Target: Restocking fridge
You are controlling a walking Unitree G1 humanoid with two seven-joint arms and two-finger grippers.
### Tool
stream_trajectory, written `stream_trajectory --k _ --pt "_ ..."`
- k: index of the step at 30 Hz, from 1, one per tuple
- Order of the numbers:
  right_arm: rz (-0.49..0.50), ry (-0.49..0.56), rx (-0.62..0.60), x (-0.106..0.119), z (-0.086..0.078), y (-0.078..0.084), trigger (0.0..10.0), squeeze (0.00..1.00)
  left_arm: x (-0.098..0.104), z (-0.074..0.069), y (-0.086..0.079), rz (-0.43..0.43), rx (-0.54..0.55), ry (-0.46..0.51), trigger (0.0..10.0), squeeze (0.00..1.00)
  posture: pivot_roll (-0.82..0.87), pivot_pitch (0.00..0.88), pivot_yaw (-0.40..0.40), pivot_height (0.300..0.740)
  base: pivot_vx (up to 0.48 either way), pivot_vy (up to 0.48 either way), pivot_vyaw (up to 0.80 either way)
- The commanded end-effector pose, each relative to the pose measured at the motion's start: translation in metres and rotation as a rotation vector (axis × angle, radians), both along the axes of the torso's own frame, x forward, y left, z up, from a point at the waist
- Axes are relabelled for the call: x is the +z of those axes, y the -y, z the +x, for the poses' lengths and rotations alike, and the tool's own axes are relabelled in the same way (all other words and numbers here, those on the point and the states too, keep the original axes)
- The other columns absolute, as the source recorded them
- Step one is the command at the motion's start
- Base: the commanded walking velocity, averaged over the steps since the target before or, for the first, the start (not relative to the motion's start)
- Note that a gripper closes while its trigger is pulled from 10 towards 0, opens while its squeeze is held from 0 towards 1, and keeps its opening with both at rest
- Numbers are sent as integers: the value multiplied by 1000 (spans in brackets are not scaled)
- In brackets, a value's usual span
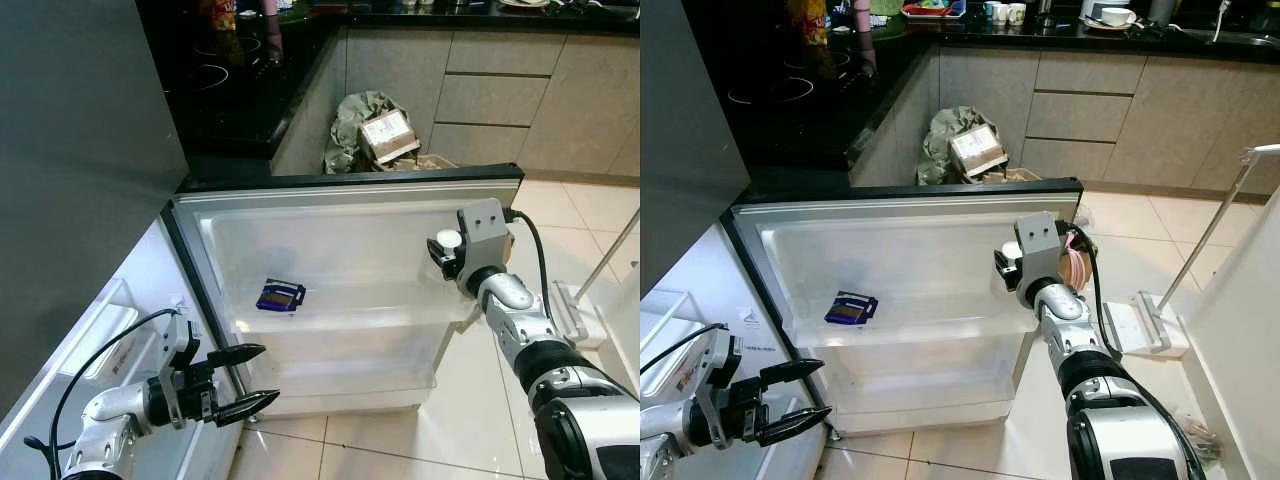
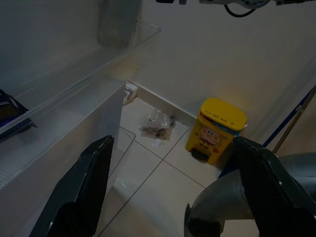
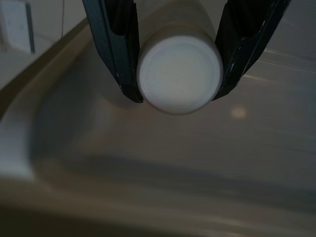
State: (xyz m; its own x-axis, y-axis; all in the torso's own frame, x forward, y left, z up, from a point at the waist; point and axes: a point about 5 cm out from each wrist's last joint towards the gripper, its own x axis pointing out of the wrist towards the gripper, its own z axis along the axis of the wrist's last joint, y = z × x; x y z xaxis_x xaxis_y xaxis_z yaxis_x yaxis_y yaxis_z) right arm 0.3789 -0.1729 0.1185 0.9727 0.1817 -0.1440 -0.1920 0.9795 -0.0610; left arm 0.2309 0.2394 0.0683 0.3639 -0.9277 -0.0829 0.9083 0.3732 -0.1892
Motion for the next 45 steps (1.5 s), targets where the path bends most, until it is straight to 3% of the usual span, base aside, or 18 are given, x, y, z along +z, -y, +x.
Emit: stream_trajectory --k 1,8,9,10,11,12,14,17,21,22,23,24,31,36,40,42,43,45 --pt "23 -9 -99 4 2 15 10000 0 1 0 0 7 -14 -1 10000 0 4 0 -27 738 0 0 0" --pt "43 -38 -125 2 2 17 10000 39 1 0 1 6 -17 -2 10000 0 5 0 -28 738 0 0 0" --pt "39 -41 -127 3 3 17 10000 616 1 0 2 5 -19 -1 10000 0 4 0 -28 738 0 0 0" --pt "39 -41 -127 3 3 17 10000 616 1 0 2 5 -19 -1 10000 0 4 0 -28 738 0 0 0" --pt "38 -42 -128 3 3 17 10000 871 1 0 2 5 -19 -1 10000 0 4 0 -29 738 0 0 0" --pt "40 -42 -127 4 3 17 10000 976 1 0 2 5 -20 -1 10000 0 3 0 -29 738 0 0 0" --pt "40 -42 -127 4 4 17 10000 1000 1 0 2 4 -21 -1 10000 0 2 0 -29 738 0 0 0" --pt "39 -38 -130 5 4 17 10000 1000 1 1 3 4 -22 0 10000 0 3 0 -29 738 0 0 0" --pt "52 6 -124 13 6 16 10000 878 1 1 4 3 -26 -1 10000 0 0 0 -28 738 0 0 0" --pt "62 31 -109 17 7 15 10000 196 1 1 4 3 -27 -2 10000 0 -1 0 -27 738 0 0 0" --pt "68 46 -99 19 7 14 10000 196 0 1 4 3 -28 -3 10000 0 -1 0 -27 738 0 0 0" --pt "78 79 -76 24 8 12 10000 0 0 1 4 2 -29 -4 10000 0 -2 0 -25 738 0 0 0" --pt "145 208 36 45 8 6 10000 0 -1 1 5 1 -35 -8 10000 0 -5 0 -23 738 0 0 0" --pt "224 315 103 61 3 15 10000 0 -1 1 7 -1 -39 -10 10000 0 -2 0 -26 738 0 0 0" --pt "318 374 230 65 -12 31 10000 0 -1 1 7 -3 -40 -11 10000 0 -3 0 -26 738 0 0 0" --pt "357 365 300 59 -22 38 10000 0 -1 1 7 -4 -42 -12 10000 0 -6 0 -24 738 0 0 0" --pt "400 343 392 51 -35 45 10000 0 -1 1 7 -5 -43 -10 10000 0 -7 0 -25 738 0 0 0" --pt "427 331 436 47 -43 48 10000 0 -1 1 8 -5 -43 -10 10000 0 -7 0 -25 738 0 0 0"
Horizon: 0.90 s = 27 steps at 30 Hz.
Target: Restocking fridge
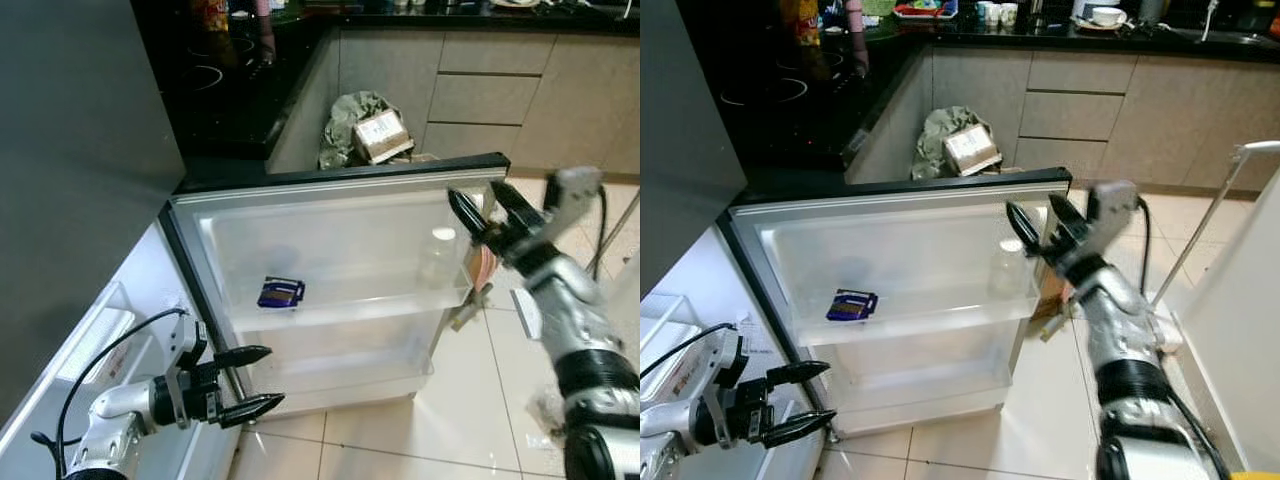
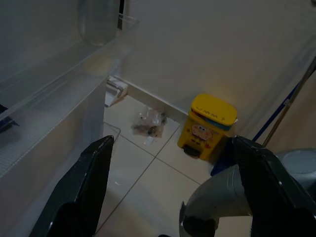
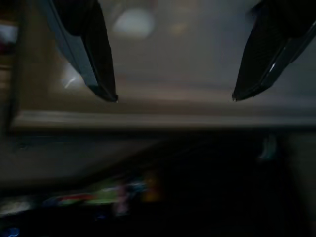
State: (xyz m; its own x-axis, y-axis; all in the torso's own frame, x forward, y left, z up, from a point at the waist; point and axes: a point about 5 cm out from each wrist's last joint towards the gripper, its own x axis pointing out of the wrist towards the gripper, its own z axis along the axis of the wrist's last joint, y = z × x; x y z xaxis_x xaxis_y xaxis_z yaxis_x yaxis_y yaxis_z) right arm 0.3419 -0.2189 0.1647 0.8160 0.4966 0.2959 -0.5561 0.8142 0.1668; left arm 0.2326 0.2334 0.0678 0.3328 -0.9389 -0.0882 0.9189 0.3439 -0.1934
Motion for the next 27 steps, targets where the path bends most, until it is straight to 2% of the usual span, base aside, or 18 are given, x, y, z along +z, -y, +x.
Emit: stream_trajectory --k 1,3,5,6,8,9,10,11,13,16,17,18,19,22,23,24,26,27 --pt "33 6 68 0 -6 2 10000 0 -1 0 2 -9 -11 -4 10000 0 -7 0 -25 738 0 0 0" --pt "58 -19 163 -11 -22 8 10000 0 -1 0 2 -9 -12 -3 10000 0 -10 0 -27 738 0 0 0" --pt "82 -127 311 -42 -53 18 10000 0 -1 0 2 -10 -13 -2 10000 0 -16 0 -27 738 0 0 0" --pt "82 -127 311 -42 -53 18 10000 0 -1 0 2 -10 -13 -2 10000 0 -16 0 -27 738 0 0 0" --pt "82 -286 317 -76 -73 28 10000 0 -1 0 3 -10 -13 -1 10000 0 -18 0 -27 738 0 0 0" --pt "82 -286 317 -76 -73 28 10000 0 -1 0 3 -10 -13 -1 10000 0 -18 0 -27 738 0 0 0" --pt "64 -420 303 -103 -87 33 10000 0 -1 0 2 -11 -9 1 10000 0 -22 0 -29 738 0 0 0" --pt "52 -509 299 -121 -98 36 10000 0 0 1 2 -13 -7 3 10000 0 -22 0 -29 738 0 0 0" --pt "73 -729 176 -165 -129 41 10000 0 0 1 2 -12 -5 5 10000 0 -19 0 -30 738 0 0 0" --pt "167 -930 -1 -204 -166 38 10000 0 1 1 2 -12 -5 8 10000 0 -18 0 -28 738 0 0 0" --pt "193 -969 -38 -211 -176 35 10000 0 1 1 2 -12 -5 9 10000 0 -16 0 -27 738 0 0 0" --pt "193 -969 -38 -211 -176 35 10000 0 1 1 2 -12 -5 9 10000 0 -16 0 -27 738 0 0 0" --pt "230 -1012 -77 -219 -186 31 10000 0 1 1 1 -12 -6 8 10000 0 -18 0 -23 738 0 0 0" --pt "217 -1068 -129 -228 -197 28 10000 0 1 1 1 -11 -7 8 10000 0 -15 0 -21 738 0 0 0" --pt "183 -1135 -203 -238 -209 25 10000 0 2 2 1 -11 -8 7 10000 0 -18 0 -16 738 0 0 0" --pt "183 -1135 -203 -238 -209 25 10000 0 2 2 1 -11 -8 7 10000 0 -18 0 -16 738 0 0 0" --pt "65 -1291 -378 -256 -235 21 10000 0 -5 2 3 9 0 -21 10000 0 -12 0 -10 738 0 0 0" --pt "65 -1291 -378 -256 -235 21 10000 0 -5 2 3 9 0 -21 10000 0 -12 0 -10 738 0 0 0"
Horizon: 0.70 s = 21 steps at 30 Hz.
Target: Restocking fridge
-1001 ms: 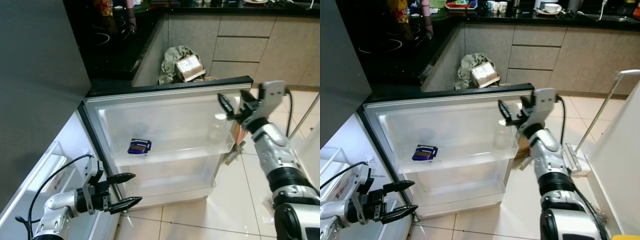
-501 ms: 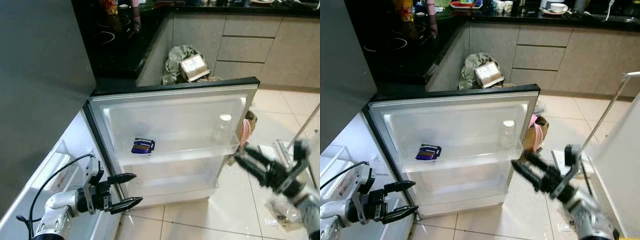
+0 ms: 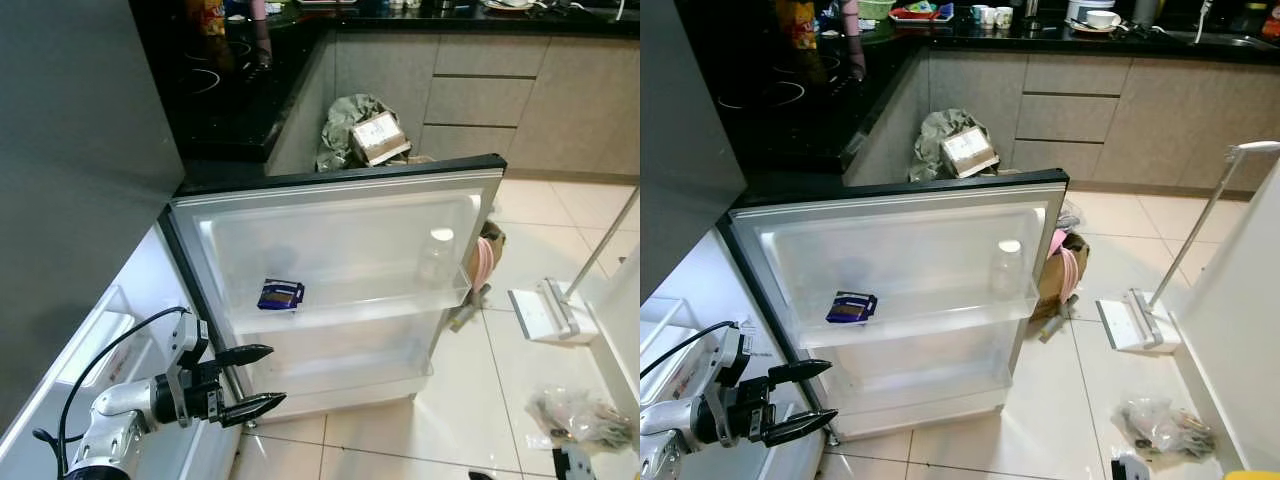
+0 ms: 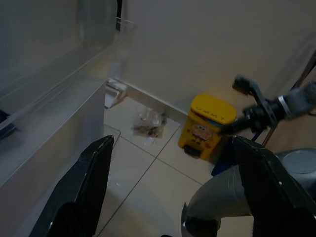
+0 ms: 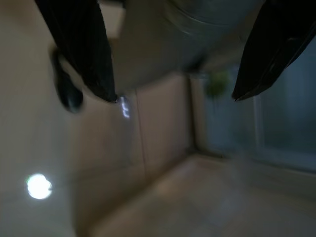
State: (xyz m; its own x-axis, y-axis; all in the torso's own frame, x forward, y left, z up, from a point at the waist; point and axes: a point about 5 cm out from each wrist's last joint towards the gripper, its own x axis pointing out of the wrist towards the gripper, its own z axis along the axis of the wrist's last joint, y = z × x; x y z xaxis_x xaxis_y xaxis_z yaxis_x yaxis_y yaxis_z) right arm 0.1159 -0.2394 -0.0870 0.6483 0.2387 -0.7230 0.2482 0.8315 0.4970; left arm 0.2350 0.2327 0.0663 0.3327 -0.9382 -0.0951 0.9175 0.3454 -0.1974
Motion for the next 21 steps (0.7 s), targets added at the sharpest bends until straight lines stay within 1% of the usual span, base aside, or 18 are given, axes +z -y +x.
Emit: stream_trajectory --k 1,2,3,4,5,6,8,9,10,12,13,14,15,16,17,19,20,21 --pt "-115 -125 -27 -10 -18 0 10000 0 -9 0 5 21 6 -37 10000 0 -9 0 -9 738 0 0 0" --pt "-115 -125 -27 -10 -18 0 10000 0 -9 0 5 21 6 -37 10000 0 -9 0 -9 738 0 0 0" --pt "-169 -170 -30 -13 -24 0 10000 0 -17 0 7 49 25 -63 10000 0 -9 0 -6 738 0 0 0" --pt "-169 -170 -30 -13 -24 0 10000 0 -17 0 7 49 25 -63 10000 0 -9 0 -6 738 0 0 0" --pt "-206 -196 11 -16 -27 -4 10000 0 -32 -1 12 107 80 -101 10000 0 -8 0 -3 738 0 0 0" --pt "-206 -196 11 -16 -27 -4 10000 0 -32 -1 12 107 80 -101 10000 0 -8 0 -3 738 0 0 0" --pt "-271 -206 136 -18 -22 -14 10000 0 -66 -10 25 214 181 -211 10000 0 -8 0 -3 738 0 0 0" --pt "-271 -206 136 -18 -22 -14 10000 0 -66 -10 25 214 181 -211 10000 0 -8 0 -3 738 0 0 0" --pt "-297 -204 188 -18 -19 -17 10000 0 -78 -16 30 250 206 -252 10000 0 -8 0 -3 738 0 0 0" --pt "-344 -185 278 -17 -9 -24 10000 0 -103 -28 40 351 310 -348 10000 0 -3 0 -4 738 0 0 0" --pt "-359 -177 301 -17 -6 -26 10000 0 -110 -32 42 387 352 -381 10000 0 -3 0 -4 738 0 0 0" --pt "-368 -165 323 -16 -1 -29 10000 0 -121 -39 44 497 404 -400 10000 0 -3 0 -4 738 0 0 0" --pt "-379 -157 333 -16 2 -31 10000 0 -128 -43 45 558 438 -411 10000 0 -4 0 -3 738 0 0 0" --pt "-386 -152 341 -15 5 -32 10000 0 -133 -49 45 567 486 -456 10000 0 -3 0 -4 738 0 0 0" --pt "-386 -152 341 -15 5 -32 10000 0 -133 -49 45 567 486 -456 10000 0 -3 0 -4 738 0 0 0" --pt "-411 -142 376 -14 10 -35 10000 0 -145 -64 45 589 576 -549 10000 0 -4 0 -6 738 0 0 0" --pt "-411 -142 376 -14 10 -35 10000 0 -145 -64 45 589 576 -549 10000 0 -4 0 -6 738 0 0 0" --pt "-424 -138 391 -14 12 -36 10000 0 -149 -71 45 595 612 -585 10000 0 -3 0 -7 738 0 0 0"
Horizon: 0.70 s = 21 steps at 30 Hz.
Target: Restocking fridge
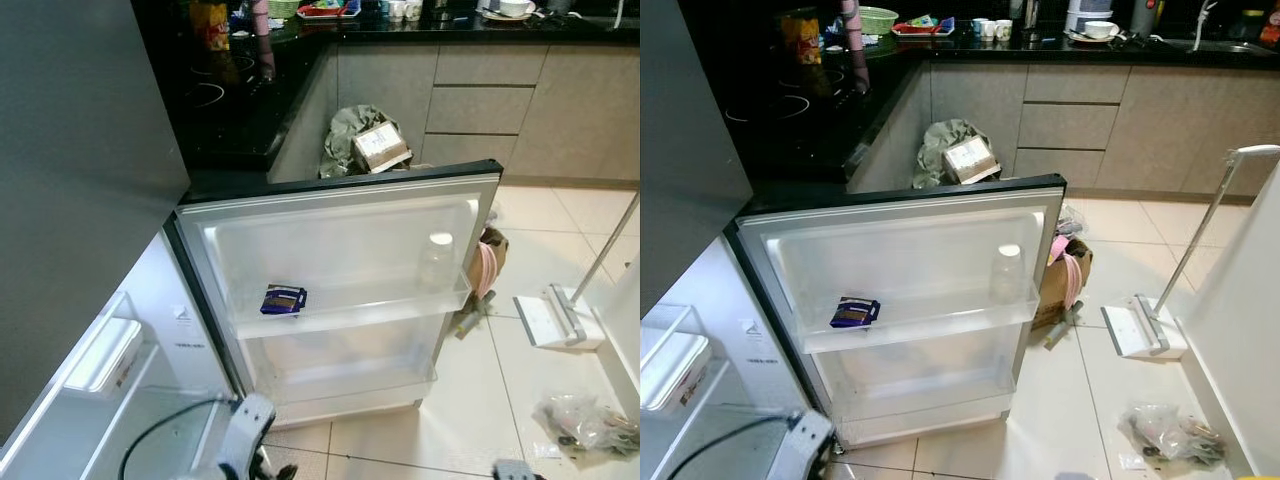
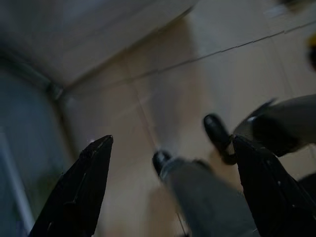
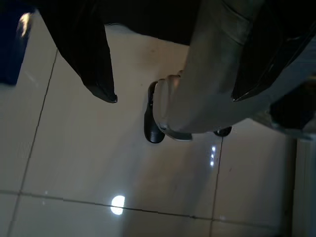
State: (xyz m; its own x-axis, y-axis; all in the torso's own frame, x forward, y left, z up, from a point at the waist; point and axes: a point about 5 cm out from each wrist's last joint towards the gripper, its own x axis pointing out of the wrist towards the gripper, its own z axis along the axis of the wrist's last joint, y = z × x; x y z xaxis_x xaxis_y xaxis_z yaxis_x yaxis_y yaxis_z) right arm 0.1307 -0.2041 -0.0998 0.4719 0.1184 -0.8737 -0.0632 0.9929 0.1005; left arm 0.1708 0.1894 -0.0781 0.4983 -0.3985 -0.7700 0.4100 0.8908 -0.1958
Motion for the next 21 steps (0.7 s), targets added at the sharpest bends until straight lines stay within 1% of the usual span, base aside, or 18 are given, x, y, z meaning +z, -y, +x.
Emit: stream_trajectory --k 1,3,4,6,7,8,10,11,12,13,14,15,16,17,19,21 --pt "-29 -6 35 -1 -2 -1 10000 0 -9 -14 1 35 80 -58 10000 0 -2 0 -7 738 0 0 0" --pt "-60 -10 71 -2 -2 -3 10000 0 -17 -29 0 74 142 -106 10000 0 -4 0 -5 738 0 0 0" --pt "-60 -10 71 -2 -2 -3 10000 0 -17 -29 0 74 142 -106 10000 0 -4 0 -5 738 0 0 0" --pt "-74 -15 77 -3 -3 -4 10000 0 -22 -38 1 98 166 -138 10000 0 -1 0 -2 738 0 0 0" --pt "-74 -15 77 -3 -3 -4 10000 0 -22 -38 1 98 166 -138 10000 0 -1 0 -2 738 0 0 0" --pt "-80 -19 75 -3 -4 -5 10000 0 -24 -43 3 118 149 -155 10000 0 2 0 -1 738 0 0 0" --pt "-93 -27 79 -4 -6 -6 10000 0 -27 -48 8 176 83 -170 10000 0 9 0 -2 738 0 0 0" --pt "-93 -27 79 -4 -6 -6 10000 0 -27 -48 8 176 83 -170 10000 0 9 0 -2 738 0 0 0" --pt "-95 -36 85 -5 -7 -6 10000 0 -28 -50 11 209 23 -175 10000 0 11 0 -5 738 0 0 0" --pt "-95 -36 85 -5 -7 -6 10000 0 -28 -50 11 209 23 -175 10000 0 11 0 -5 738 0 0 0" --pt "-97 -42 89 -5 -8 -7 10000 0 -29 -51 12 230 -13 -178 10000 0 12 0 -7 738 0 0 0" --pt "-97 -42 89 -5 -8 -7 10000 0 -29 -51 12 230 -13 -178 10000 0 12 0 -7 738 0 0 0" --pt "-89 -59 102 -6 -8 -8 10000 0 -30 -50 9 286 -26 -186 10000 0 13 0 -18 738 0 0 0" --pt "-89 -59 102 -6 -8 -8 10000 0 -30 -50 9 286 -26 -186 10000 0 13 0 -18 738 0 0 0" --pt "-90 -62 127 -5 -7 -9 10000 0 -29 -47 7 293 10 -190 10000 0 14 0 -25 738 0 0 0" --pt "-86 -60 126 -5 -5 -9 10000 0 -28 -45 8 287 14 -184 10000 0 13 0 -26 738 0 0 0"
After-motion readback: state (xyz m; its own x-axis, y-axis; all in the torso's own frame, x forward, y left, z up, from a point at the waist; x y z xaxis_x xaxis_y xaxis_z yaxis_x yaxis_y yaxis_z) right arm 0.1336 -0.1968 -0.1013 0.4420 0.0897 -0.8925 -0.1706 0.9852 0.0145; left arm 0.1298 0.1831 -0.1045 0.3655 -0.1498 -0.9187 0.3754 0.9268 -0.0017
